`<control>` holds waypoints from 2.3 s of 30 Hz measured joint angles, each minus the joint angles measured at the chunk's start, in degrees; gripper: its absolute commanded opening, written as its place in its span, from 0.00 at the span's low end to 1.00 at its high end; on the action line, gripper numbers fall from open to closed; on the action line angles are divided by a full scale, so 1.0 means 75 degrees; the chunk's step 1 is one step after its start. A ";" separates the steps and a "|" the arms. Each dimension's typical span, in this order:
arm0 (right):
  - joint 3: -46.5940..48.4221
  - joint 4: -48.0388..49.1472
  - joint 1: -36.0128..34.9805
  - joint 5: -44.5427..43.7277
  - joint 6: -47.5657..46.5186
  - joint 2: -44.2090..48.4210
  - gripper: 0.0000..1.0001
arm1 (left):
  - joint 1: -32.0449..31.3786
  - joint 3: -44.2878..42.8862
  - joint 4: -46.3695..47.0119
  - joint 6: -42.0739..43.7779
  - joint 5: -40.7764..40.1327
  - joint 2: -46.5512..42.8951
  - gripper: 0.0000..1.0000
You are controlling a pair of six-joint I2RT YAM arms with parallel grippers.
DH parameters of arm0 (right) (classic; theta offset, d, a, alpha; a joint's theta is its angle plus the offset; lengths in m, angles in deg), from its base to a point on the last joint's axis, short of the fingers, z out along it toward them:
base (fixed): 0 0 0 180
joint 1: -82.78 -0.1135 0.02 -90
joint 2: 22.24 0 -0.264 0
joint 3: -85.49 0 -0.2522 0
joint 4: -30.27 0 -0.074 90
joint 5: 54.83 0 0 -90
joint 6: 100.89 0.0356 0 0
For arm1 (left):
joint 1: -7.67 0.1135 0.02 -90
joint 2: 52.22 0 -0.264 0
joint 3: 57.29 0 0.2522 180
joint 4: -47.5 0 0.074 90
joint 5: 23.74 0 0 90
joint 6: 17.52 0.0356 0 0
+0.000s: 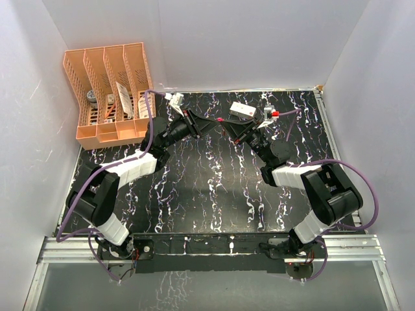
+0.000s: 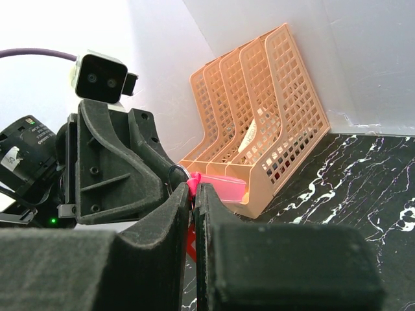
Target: Put the keys on the keyring
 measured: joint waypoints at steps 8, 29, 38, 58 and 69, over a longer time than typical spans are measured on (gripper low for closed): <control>0.0003 0.0035 0.0000 0.0006 0.0032 0.0000 0.05 | 0.0000 0.0020 -0.0163 0.0114 -0.0099 0.0000 0.00; -0.0108 -0.3066 0.0020 -0.0434 -0.2914 0.2299 0.49 | 0.0000 -0.2871 -0.5834 0.2247 -0.0198 -0.0306 0.00; -0.0204 -0.4532 -0.0446 -0.0807 -0.4246 0.2433 0.50 | 0.0000 -0.4817 -0.8478 0.3328 -0.0052 0.0670 0.00; -0.0032 -0.4902 -0.1014 -0.1623 -0.4867 0.1574 0.48 | -0.0067 -0.5869 -1.0541 0.3990 0.0085 0.1402 0.00; 0.0274 -0.4846 -0.1072 -0.1719 -0.4870 0.1338 0.31 | -0.0242 -0.5869 -1.0777 0.4071 0.0201 0.1402 0.00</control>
